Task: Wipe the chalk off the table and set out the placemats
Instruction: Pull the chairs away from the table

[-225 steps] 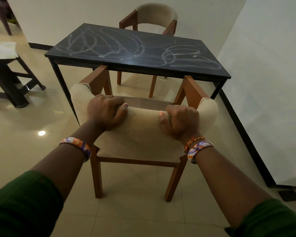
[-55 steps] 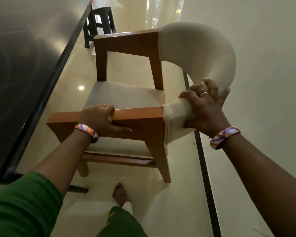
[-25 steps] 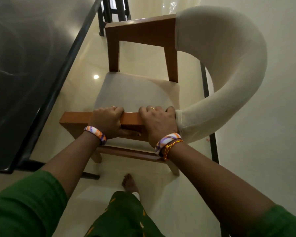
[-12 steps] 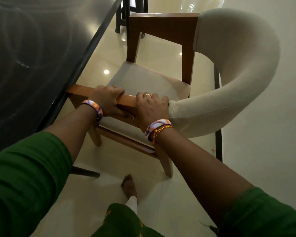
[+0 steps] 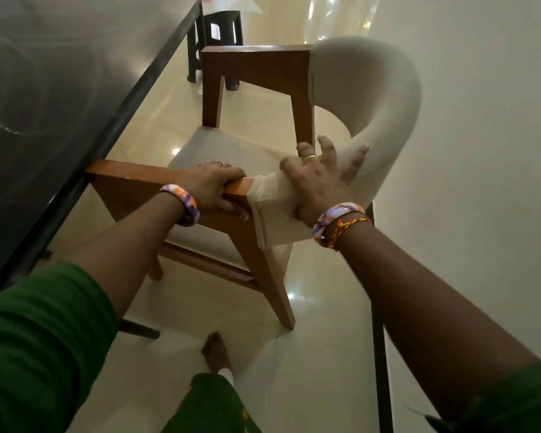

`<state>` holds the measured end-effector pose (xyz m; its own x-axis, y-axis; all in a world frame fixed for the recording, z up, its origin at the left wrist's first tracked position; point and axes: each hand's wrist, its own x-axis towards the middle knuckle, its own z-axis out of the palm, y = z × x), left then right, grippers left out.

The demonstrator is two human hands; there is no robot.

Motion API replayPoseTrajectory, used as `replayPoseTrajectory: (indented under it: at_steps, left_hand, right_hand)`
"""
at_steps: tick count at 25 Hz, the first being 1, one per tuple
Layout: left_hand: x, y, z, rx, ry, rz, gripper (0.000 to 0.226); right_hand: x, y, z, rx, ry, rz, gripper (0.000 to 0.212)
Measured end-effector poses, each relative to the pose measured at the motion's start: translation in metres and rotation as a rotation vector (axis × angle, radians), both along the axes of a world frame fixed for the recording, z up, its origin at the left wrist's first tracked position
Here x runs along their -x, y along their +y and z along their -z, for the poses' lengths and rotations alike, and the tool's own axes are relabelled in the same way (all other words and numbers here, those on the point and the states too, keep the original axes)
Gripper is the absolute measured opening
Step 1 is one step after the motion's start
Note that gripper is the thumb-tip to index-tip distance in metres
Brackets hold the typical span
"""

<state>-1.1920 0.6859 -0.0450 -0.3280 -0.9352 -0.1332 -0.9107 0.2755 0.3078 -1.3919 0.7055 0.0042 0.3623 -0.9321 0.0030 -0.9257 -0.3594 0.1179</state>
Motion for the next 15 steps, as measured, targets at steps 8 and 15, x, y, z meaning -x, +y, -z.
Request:
replayPoseTrajectory:
  at_steps: [8, 15]
  left_hand:
    - [-0.004, -0.028, -0.004, -0.130, 0.045, -0.066, 0.049]
    - [0.008, -0.037, -0.008, -0.154, -0.039, -0.248, 0.063]
  right_hand:
    - [-0.004, -0.023, 0.000, 0.055, -0.033, -0.014, 0.055]
    - [0.010, -0.056, 0.000, 0.067, 0.040, -0.328, 0.055]
